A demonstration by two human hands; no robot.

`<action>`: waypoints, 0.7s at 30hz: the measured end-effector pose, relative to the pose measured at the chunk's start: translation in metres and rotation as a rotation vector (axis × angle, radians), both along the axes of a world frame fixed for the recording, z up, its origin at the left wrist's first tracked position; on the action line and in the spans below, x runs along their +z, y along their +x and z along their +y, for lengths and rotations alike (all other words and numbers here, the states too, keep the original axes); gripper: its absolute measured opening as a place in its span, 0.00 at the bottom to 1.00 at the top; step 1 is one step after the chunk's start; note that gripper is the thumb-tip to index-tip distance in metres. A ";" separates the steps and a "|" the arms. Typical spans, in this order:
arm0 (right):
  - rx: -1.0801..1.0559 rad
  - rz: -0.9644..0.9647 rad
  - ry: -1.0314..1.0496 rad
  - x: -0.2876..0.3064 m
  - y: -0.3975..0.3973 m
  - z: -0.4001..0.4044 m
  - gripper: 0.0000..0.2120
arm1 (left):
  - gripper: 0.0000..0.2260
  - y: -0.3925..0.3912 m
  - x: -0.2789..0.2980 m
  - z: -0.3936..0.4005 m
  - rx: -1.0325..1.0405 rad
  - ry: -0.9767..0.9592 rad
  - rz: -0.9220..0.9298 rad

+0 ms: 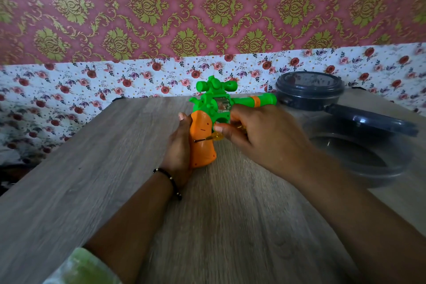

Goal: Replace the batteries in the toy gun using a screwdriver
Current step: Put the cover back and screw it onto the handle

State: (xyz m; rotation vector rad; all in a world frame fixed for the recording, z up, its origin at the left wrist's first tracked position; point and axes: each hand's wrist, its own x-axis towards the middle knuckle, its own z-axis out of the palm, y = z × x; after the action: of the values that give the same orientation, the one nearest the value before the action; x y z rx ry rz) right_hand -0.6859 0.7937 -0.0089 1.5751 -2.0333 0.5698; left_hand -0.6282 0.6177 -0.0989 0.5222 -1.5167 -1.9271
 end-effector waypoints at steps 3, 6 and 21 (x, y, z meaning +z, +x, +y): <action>0.207 -0.194 0.038 -0.001 0.003 0.001 0.11 | 0.32 0.000 0.000 0.000 -0.003 0.020 0.003; 0.245 -0.271 0.060 0.000 0.003 -0.001 0.08 | 0.34 0.000 0.001 0.001 0.010 0.007 0.000; 0.123 -0.135 0.020 -0.001 0.005 -0.001 0.13 | 0.34 0.000 -0.002 -0.002 -0.017 -0.014 -0.006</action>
State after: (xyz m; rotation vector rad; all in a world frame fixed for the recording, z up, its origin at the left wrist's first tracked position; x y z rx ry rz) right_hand -0.6807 0.7926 -0.0097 1.7246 -2.0546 0.7210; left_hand -0.6283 0.6159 -0.1006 0.5113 -1.5419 -1.9276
